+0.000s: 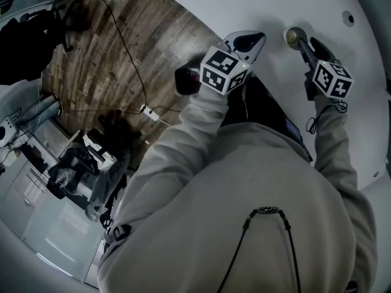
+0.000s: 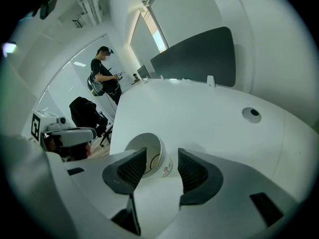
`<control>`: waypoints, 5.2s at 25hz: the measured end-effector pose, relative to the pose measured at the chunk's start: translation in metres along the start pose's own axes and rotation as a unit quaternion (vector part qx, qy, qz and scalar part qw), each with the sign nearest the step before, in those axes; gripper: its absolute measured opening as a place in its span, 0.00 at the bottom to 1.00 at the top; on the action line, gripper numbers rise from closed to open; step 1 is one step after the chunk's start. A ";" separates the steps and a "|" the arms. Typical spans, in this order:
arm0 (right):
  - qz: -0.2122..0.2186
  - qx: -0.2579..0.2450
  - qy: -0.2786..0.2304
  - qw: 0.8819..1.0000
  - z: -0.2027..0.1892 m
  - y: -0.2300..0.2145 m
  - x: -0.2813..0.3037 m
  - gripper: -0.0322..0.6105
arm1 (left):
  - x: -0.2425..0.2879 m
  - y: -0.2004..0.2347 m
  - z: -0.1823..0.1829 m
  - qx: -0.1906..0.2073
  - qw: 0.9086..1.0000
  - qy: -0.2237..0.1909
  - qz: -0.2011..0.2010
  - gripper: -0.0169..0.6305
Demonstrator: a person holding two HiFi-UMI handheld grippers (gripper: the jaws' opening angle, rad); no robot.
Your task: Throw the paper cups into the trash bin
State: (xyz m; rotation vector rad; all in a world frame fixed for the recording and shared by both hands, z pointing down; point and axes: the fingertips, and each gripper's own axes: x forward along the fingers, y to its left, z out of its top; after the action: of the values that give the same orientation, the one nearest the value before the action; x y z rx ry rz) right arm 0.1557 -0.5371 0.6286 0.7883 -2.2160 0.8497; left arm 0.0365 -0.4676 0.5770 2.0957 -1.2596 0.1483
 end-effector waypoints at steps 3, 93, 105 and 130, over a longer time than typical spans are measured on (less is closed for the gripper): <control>0.002 -0.001 0.005 1.000 -0.001 0.002 0.002 0.33 | -0.002 -0.001 0.000 0.000 1.000 0.000 -0.001 0.03; 0.143 -0.217 -0.252 0.932 0.222 0.228 -0.219 0.11 | -0.221 -0.145 0.224 0.212 0.924 -0.234 0.214 0.03; 0.332 -0.340 -0.146 0.868 0.100 0.538 -0.148 0.11 | -0.525 -0.070 0.075 0.086 0.851 -0.275 0.440 0.03; 0.410 -0.391 -0.109 0.817 -0.052 0.782 -0.163 0.11 | -0.786 -0.082 -0.081 0.035 0.784 -0.311 0.536 0.03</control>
State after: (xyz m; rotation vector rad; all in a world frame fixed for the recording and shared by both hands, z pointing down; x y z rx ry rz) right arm -0.2777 0.0285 0.2651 -0.5410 -2.7855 0.0892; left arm -0.2906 0.1878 0.2683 1.2190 -2.7728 -0.0219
